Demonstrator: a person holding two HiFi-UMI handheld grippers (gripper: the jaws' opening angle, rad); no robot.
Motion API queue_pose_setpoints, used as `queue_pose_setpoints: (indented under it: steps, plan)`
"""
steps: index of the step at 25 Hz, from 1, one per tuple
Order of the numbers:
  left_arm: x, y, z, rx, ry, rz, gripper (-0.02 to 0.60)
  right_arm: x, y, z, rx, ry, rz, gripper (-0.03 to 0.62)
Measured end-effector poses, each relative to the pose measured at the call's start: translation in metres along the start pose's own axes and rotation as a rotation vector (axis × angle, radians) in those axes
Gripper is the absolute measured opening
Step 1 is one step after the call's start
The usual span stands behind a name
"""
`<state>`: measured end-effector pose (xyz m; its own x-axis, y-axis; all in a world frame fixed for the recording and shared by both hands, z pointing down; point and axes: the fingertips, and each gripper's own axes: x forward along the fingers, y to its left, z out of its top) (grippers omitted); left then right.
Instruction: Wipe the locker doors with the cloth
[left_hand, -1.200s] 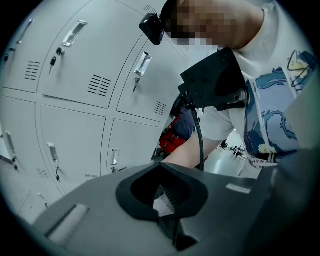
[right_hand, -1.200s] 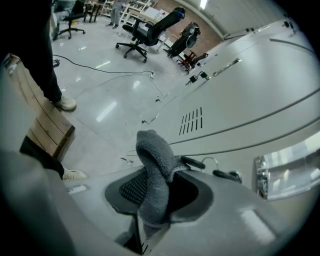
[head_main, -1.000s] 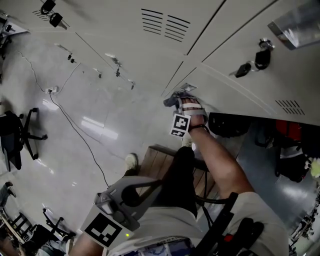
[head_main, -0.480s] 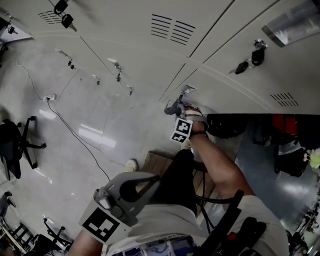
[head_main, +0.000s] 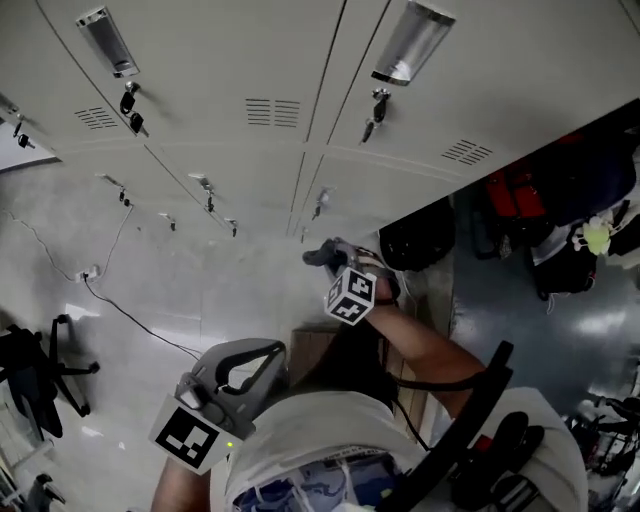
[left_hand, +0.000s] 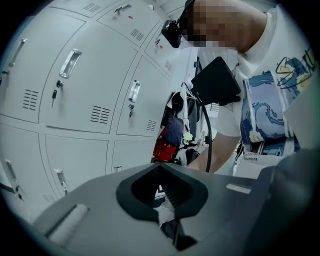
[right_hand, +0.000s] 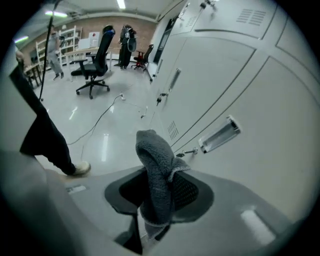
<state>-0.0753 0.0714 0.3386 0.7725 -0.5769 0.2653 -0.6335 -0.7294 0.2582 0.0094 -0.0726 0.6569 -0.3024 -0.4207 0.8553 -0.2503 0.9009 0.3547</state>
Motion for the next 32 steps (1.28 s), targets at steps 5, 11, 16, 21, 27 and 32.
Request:
queue_pose_setpoints:
  steps: [5,11,16,21,27,32]
  plan:
    - [-0.027,0.0,0.006,0.027,-0.033,0.004,0.002,-0.066,0.005,0.041,0.08,-0.097,-0.019,0.115]
    - [-0.06,0.003,0.009,0.057,-0.045,0.016,0.002,-0.143,0.017,0.099,0.162,-0.257,-0.022,0.117]
    - [-0.096,0.002,0.006,0.053,-0.041,0.034,0.002,-0.2,0.026,0.138,0.224,-0.352,-0.048,0.115]
    - [-0.13,-0.008,0.0,0.071,-0.041,0.0,0.002,-0.252,0.046,0.158,0.275,-0.397,-0.089,0.115]
    - [-0.148,-0.035,-0.005,0.078,-0.004,-0.099,0.002,-0.326,0.064,0.161,0.342,-0.422,-0.169,0.115]
    - [-0.136,-0.067,0.014,0.119,-0.011,-0.159,0.002,-0.371,0.08,0.148,0.385,-0.436,-0.203,0.115]
